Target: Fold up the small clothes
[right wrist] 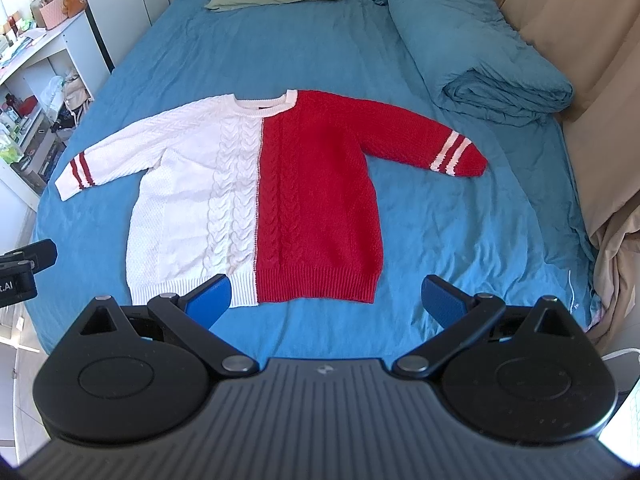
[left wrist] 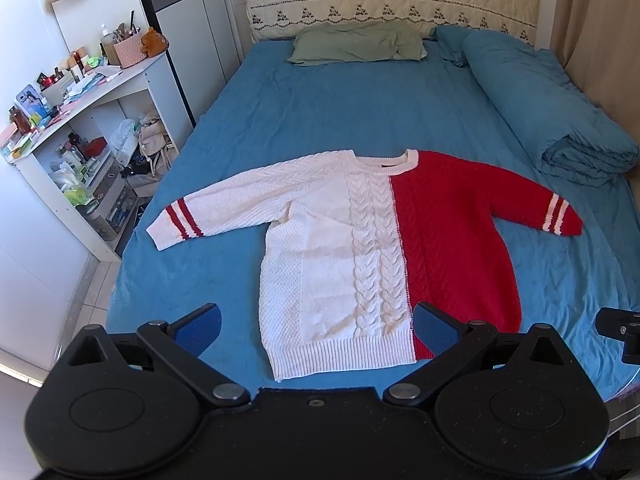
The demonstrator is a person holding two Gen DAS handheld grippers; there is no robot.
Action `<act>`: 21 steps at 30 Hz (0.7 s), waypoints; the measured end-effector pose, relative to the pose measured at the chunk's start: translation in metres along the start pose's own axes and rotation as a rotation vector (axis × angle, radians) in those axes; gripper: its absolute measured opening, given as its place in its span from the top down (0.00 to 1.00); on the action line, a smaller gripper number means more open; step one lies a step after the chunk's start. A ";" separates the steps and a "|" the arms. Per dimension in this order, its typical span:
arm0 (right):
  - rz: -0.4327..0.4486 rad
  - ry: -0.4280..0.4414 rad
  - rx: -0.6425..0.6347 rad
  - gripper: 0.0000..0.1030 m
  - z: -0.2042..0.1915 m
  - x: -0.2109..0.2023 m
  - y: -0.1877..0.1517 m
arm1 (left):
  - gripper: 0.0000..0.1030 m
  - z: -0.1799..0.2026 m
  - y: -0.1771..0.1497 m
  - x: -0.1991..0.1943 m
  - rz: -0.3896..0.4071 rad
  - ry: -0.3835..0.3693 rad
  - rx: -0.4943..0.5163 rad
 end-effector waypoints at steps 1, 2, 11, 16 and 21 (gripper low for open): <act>0.000 0.001 0.000 0.00 0.001 -0.001 -0.001 | 0.00 0.000 0.000 0.000 0.000 0.000 0.000; 0.001 0.002 0.000 0.00 0.001 -0.001 -0.001 | 0.00 0.000 0.001 0.000 0.000 -0.001 -0.001; 0.003 0.006 -0.001 0.00 0.002 -0.003 0.002 | 0.00 0.002 -0.002 -0.001 0.005 0.004 -0.003; 0.004 0.009 -0.002 0.00 0.003 -0.003 0.003 | 0.00 0.001 -0.003 -0.002 0.008 0.005 -0.002; 0.004 0.008 -0.001 0.00 0.003 -0.003 0.003 | 0.00 0.001 -0.004 -0.002 0.008 0.005 -0.001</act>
Point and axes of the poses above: each gripper's, at about its wrist camera, not at the fingertips, and x roughly the way its jaws point, z to its right, y to its top, the point moved 1 cm from there along x, roughly the way its jaws point, and after that the axes turned 10 degrees about y, right-handed, at the moved point
